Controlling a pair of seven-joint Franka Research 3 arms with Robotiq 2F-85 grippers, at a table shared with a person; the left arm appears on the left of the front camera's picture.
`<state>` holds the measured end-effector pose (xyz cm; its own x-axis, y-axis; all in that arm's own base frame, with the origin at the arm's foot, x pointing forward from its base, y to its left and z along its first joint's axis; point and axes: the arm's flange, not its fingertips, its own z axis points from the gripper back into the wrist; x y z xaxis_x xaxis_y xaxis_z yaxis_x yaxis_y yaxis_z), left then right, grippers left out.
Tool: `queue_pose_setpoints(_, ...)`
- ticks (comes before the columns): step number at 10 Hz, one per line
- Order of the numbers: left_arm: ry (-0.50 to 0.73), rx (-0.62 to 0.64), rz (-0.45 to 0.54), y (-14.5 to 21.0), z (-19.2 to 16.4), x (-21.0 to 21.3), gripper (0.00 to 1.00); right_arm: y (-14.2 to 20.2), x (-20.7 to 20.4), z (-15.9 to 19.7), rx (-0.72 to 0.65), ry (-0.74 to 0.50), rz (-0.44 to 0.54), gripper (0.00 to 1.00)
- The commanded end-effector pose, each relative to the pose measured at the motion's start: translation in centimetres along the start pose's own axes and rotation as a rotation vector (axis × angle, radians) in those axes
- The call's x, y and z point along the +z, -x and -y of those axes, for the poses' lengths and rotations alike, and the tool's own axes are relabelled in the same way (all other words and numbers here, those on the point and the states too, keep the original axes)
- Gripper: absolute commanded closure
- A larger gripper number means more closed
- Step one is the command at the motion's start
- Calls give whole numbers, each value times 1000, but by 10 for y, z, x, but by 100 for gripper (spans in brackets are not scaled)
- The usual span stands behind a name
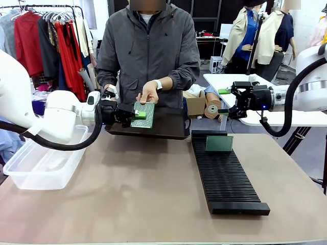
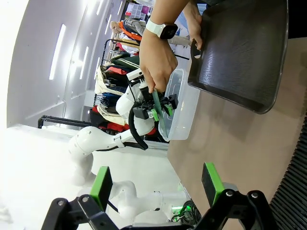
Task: Sort PCBs into racks and boxes based on the side picked up.
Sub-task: Pick up the Blank PCB handed by the Human.
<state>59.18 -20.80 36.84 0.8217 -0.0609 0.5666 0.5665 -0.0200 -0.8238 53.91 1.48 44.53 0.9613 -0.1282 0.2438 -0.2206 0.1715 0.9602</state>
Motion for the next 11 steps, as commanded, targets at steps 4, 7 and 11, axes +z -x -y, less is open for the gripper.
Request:
queue_pose_setpoints(4, 34, -30, 27, -6, 10, 1, 100, 0, 0, -2, -1, 0, 2, 0)
queue_pose_setpoints(7, 51, -4, 4, -5, 9, 0, 100, 0, 0, -2, -1, 0, 2, 0)
queue_pose_setpoints(11, 21, -9, -3, -3, 7, -1, 100, 0, 0, -2, -1, 0, 2, 0)
